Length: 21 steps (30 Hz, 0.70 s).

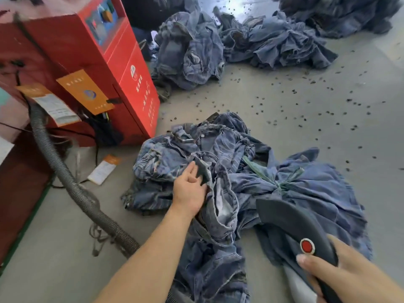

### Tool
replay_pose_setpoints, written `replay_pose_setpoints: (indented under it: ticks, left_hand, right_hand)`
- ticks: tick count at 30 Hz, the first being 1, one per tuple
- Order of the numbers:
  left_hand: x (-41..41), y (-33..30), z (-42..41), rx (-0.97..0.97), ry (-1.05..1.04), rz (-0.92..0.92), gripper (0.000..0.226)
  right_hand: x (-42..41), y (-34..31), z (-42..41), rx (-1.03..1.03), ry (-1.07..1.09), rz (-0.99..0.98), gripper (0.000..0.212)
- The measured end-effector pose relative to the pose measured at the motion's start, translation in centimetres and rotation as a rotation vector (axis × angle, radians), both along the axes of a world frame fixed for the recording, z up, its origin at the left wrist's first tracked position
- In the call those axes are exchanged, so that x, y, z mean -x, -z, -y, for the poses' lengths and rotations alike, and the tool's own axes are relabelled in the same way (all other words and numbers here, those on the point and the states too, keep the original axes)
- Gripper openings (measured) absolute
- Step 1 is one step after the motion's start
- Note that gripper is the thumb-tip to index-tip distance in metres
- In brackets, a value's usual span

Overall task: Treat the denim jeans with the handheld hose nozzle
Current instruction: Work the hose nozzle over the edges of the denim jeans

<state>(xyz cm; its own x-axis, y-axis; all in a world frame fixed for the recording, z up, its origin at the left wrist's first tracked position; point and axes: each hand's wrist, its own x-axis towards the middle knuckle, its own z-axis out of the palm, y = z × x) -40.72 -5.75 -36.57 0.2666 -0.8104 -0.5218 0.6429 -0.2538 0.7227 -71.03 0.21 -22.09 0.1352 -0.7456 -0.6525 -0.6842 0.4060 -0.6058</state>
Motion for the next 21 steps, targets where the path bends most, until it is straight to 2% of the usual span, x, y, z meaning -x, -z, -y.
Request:
replay_pose_setpoints:
  ticks: [2,3,6,7,9,11,12,14,15,17,18,19,21]
  left_hand:
    - [0.2,1.0,1.1,0.065,0.097,0.048,0.079]
    - [-0.1,1.5,1.4,0.094,0.199,0.169,0.083]
    - [-2.4,2.9,1.5,0.141,0.704,0.766,0.090]
    - [-3.4,3.2,1.5,0.157,0.913,1.005,0.086]
    - [-5.1,3.2,1.8,0.245,1.207,1.479,0.056]
    - [-6.5,2.6,1.9,0.319,1.281,1.853,0.034]
    - [-7.1,1.8,1.9,0.312,1.266,1.946,0.028]
    - [-8.5,-0.1,1.9,0.277,1.079,2.045,0.010]
    - [-9.0,-1.2,1.8,0.272,0.972,2.100,0.014]
    - [-10.2,-3.7,1.6,0.224,0.884,2.209,0.039]
    - [-10.7,-5.4,1.8,0.130,0.890,2.170,0.046]
    - [-11.1,-7.1,2.0,-0.030,0.936,2.051,0.049]
    - [-11.7,-10.1,2.3,-0.304,1.057,1.720,0.046]
  right_hand:
    - [0.1,0.6,0.4,0.027,0.030,-0.022,0.036]
    - [0.2,0.9,0.6,0.039,0.037,-0.039,0.039]
    - [-0.1,1.7,0.7,0.041,0.025,-0.087,0.039]
    - [-0.4,1.9,0.6,0.033,0.009,-0.097,0.042]
    - [-1.0,2.3,0.5,0.020,-0.029,-0.112,0.046]
    - [-1.3,2.5,0.7,-0.003,-0.057,-0.115,0.042]
    - [-1.4,2.6,0.8,-0.005,-0.068,-0.115,0.039]
    - [-1.3,2.4,0.7,0.001,-0.057,-0.109,0.036]
    - [-1.4,2.2,0.7,0.001,-0.042,-0.106,0.034]
    - [-1.7,1.7,0.6,-0.002,-0.023,-0.085,0.032]
    - [-1.8,1.4,0.6,-0.007,-0.014,-0.060,0.030]
    - [-1.9,1.2,0.5,-0.021,-0.007,-0.028,0.029]
    - [-2.4,0.5,0.2,-0.027,-0.007,0.029,0.027]
